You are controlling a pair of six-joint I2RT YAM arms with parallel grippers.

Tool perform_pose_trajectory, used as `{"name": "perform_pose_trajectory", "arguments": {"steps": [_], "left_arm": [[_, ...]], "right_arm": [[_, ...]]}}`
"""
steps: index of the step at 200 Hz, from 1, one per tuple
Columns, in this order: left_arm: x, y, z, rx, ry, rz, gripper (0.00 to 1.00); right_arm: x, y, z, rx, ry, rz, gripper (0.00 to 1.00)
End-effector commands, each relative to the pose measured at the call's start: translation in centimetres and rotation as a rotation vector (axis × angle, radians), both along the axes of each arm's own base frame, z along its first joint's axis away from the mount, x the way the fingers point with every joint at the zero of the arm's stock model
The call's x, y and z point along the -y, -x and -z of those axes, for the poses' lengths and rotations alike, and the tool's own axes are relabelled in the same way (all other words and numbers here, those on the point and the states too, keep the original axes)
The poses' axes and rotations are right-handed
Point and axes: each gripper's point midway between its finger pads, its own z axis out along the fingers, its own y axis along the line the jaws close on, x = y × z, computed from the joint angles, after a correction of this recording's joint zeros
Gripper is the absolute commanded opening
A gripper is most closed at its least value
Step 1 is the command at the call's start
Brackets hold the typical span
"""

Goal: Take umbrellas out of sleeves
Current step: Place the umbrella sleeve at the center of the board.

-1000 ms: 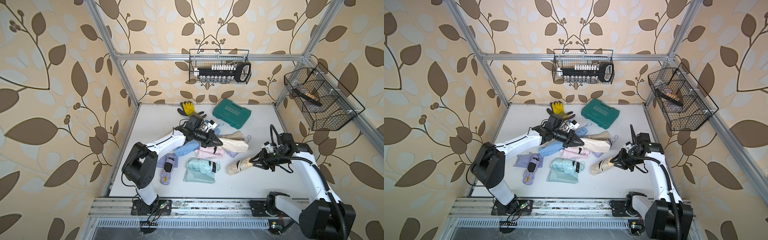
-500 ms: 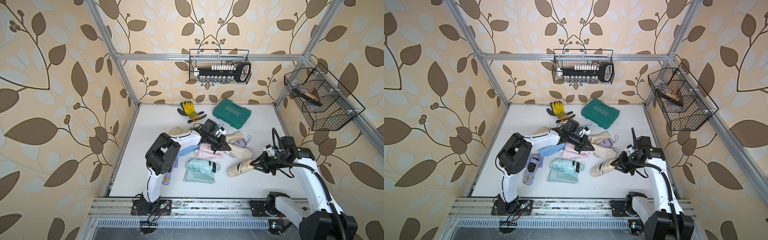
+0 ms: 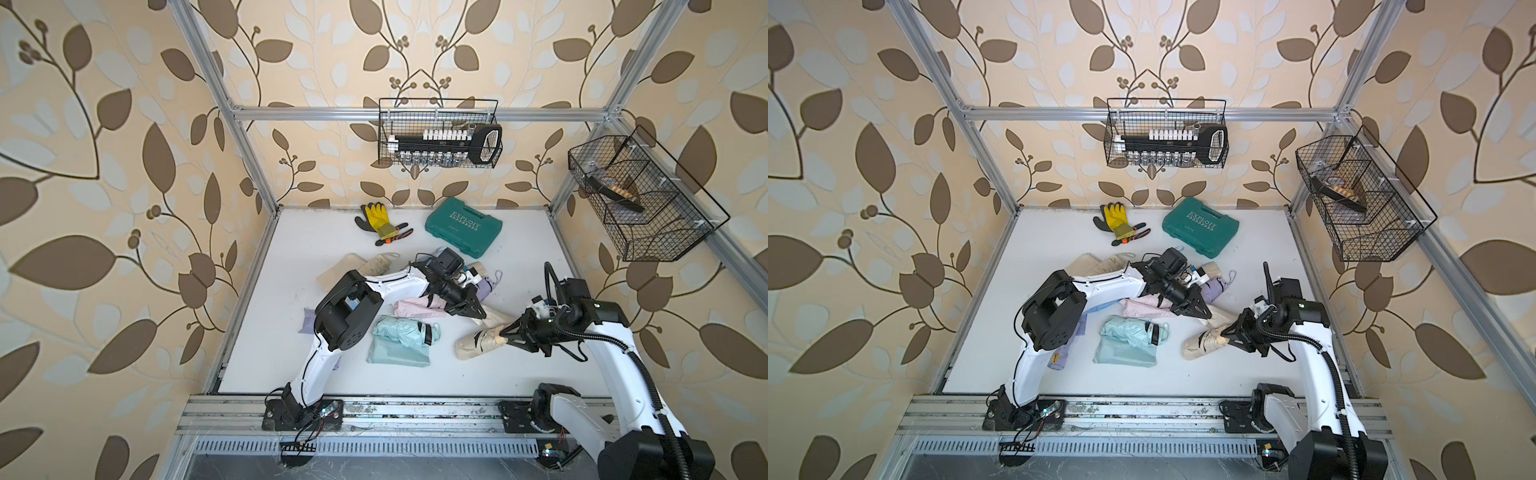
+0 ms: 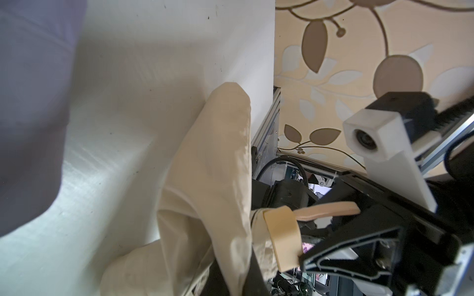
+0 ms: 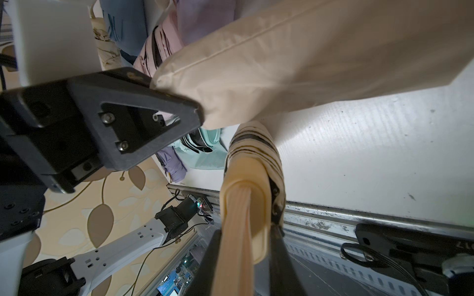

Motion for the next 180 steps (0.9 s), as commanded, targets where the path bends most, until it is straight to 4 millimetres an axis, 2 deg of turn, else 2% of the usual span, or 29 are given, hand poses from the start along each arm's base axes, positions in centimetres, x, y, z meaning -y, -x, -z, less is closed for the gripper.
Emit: {"name": "perform_pose_trajectory", "arguments": {"steps": [1,40,77,120,154,180], "left_arm": [[0.6,1.1,0.2,-0.001,-0.003,0.058,0.10],[1.5,1.8,1.3,-0.029,-0.017,0.087,0.15],[1.4,1.9,1.4,-0.013,-0.031,0.097,0.41],[1.0,0.9,-0.9,0.058,-0.020,0.101,0.58],[-0.2,-0.7,-3.0,0.083,0.003,0.062,0.63],[-1.2,-1.0,-4.3,0.094,0.015,0.047,0.66]], "right_arm": [[-0.4,0.6,-0.1,-0.010,-0.027,0.000,0.11],[-0.3,0.8,-0.2,-0.006,-0.019,0.002,0.11],[-0.3,0.8,-0.2,-0.006,-0.017,0.000,0.11],[-0.3,0.4,-0.5,0.006,-0.018,0.004,0.11],[-0.3,0.2,-1.1,0.023,-0.020,0.008,0.11],[-0.4,-0.1,-1.7,0.039,-0.030,0.009,0.11]]}}
